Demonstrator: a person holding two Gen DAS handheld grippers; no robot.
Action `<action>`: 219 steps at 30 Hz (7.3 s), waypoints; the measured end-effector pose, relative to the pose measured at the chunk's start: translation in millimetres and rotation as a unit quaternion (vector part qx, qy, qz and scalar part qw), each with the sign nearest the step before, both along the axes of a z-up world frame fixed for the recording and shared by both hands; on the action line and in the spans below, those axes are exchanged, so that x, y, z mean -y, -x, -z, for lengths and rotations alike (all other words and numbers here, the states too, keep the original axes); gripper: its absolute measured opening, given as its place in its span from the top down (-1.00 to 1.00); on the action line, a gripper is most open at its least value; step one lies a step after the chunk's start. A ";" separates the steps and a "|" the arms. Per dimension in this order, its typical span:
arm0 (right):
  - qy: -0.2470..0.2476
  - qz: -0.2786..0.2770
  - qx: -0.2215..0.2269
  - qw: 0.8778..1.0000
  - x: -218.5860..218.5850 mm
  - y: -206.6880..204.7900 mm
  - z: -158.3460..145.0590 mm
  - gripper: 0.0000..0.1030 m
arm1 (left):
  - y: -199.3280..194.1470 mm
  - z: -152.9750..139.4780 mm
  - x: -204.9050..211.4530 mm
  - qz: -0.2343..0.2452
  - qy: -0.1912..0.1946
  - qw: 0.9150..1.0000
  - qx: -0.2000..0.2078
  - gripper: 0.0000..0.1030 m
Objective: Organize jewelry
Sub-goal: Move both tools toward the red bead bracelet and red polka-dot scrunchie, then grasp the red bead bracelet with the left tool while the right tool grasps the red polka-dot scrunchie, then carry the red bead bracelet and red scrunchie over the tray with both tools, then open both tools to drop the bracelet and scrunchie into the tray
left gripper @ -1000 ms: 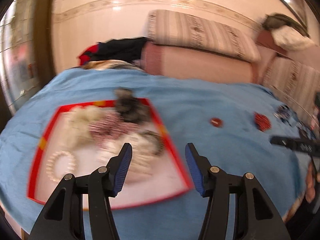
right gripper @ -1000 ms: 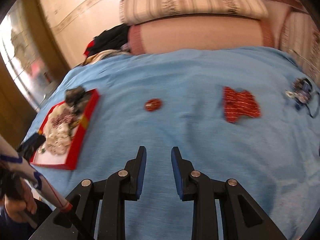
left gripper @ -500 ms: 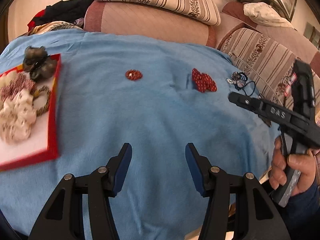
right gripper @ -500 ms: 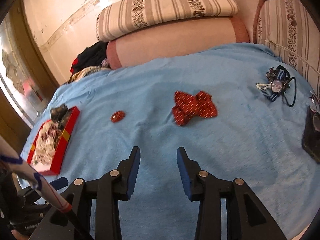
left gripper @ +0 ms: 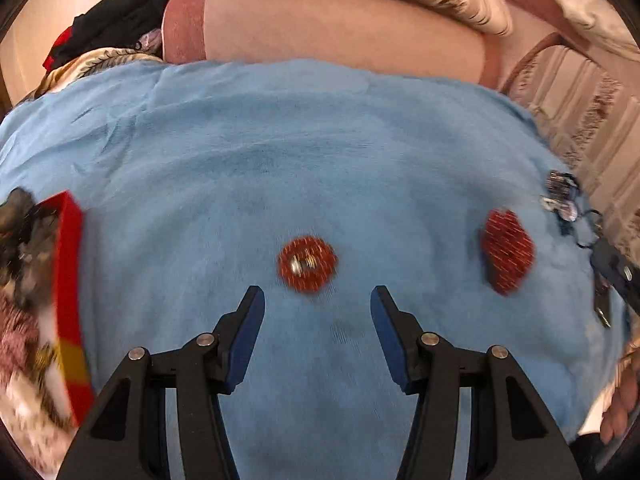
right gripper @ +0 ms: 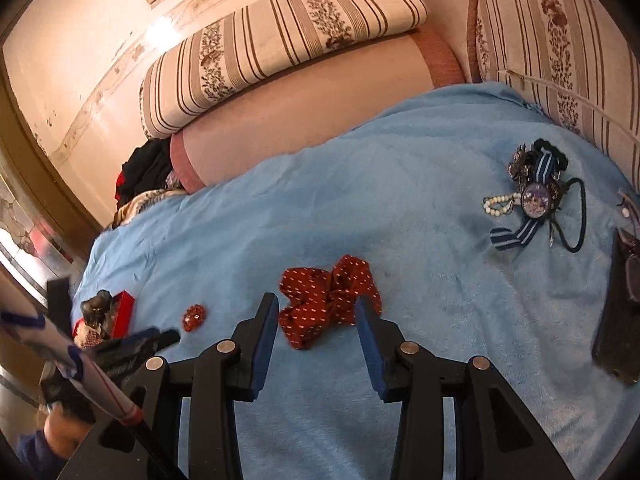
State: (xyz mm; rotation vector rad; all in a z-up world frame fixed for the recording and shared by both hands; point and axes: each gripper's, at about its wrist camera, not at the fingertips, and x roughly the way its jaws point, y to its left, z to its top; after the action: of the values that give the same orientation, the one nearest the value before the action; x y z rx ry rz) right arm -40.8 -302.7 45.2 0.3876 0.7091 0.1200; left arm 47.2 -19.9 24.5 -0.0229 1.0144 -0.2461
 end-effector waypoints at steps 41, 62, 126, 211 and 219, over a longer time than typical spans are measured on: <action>0.062 0.002 -0.070 0.996 -46.0 -60.8 53.7 0.80 | 49.6 -11.7 -38.1 0.015 0.074 0.993 0.090 0.77; 0.113 -0.090 0.074 0.987 -124.9 -8.2 7.0 0.84 | 59.0 -22.6 -35.6 0.013 0.048 0.991 0.124 0.77; 0.161 -0.192 0.121 0.961 -283.7 57.7 -25.8 0.84 | 139.3 -98.7 -177.0 -0.111 0.032 0.964 0.239 0.77; 0.225 -0.321 0.097 0.915 -419.9 80.4 1.9 -0.13 | 156.6 -34.4 -286.7 -0.246 0.001 0.957 0.154 0.11; 0.234 -0.299 0.113 0.918 -396.8 99.1 -15.5 -0.32 | 182.0 -43.3 -277.6 -0.265 -0.005 0.947 0.182 -0.24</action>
State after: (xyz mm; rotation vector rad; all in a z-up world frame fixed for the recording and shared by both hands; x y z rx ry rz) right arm -139.9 94.1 60.7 -0.3125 0.5827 0.5542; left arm -134.8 257.7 67.9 -0.2303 0.6090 0.2415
